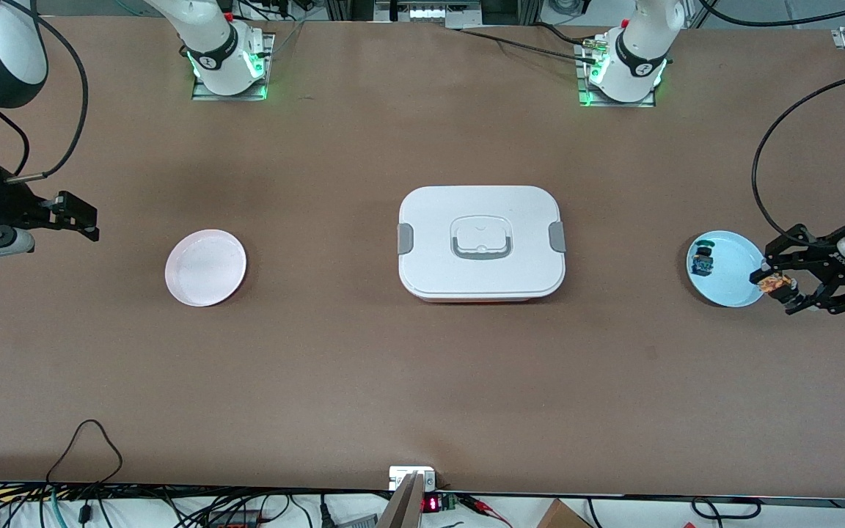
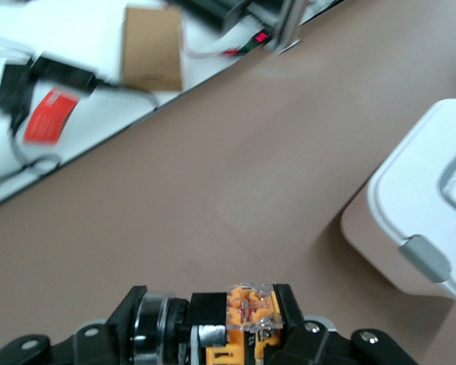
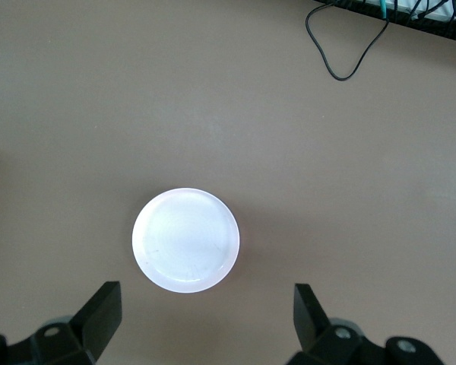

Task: Transfer orange switch to right arm and place
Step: 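Lift the orange switch off the plate with the left gripper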

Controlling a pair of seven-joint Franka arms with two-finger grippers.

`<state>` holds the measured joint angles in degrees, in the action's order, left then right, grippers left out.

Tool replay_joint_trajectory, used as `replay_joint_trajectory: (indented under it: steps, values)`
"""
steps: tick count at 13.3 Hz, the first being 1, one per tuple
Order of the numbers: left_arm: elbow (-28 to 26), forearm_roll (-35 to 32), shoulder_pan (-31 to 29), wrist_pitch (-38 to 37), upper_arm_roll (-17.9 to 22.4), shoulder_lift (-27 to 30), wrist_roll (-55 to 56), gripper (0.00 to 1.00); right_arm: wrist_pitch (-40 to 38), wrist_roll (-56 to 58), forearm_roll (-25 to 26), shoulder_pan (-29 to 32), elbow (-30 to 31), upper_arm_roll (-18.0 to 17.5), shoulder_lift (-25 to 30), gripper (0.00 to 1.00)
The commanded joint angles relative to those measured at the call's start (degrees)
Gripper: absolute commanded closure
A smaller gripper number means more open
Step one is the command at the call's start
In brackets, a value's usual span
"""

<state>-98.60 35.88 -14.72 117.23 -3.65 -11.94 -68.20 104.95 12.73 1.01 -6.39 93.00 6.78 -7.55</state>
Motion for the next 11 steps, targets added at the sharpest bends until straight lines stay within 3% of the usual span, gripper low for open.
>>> replay_joint_trajectory:
  steps: [1,7,11]
  values:
    - [-0.01,10.32,-0.05,-4.8,0.31,-0.45,-8.69,1.0,-0.8,-0.07,-0.22,0.15,-0.98,-0.18,-0.19,0.0]
    - [-0.8,21.15,0.65,-13.15,0.31,-1.94,-24.07,1.0,-0.53,-0.07,-0.22,0.15,-0.98,-0.18,-0.19,0.0]
    - [-4.67,27.65,1.53,-20.09,0.31,-3.79,-33.12,1.0,-0.71,-0.07,-0.22,0.15,-0.98,-0.18,-0.19,0.0]
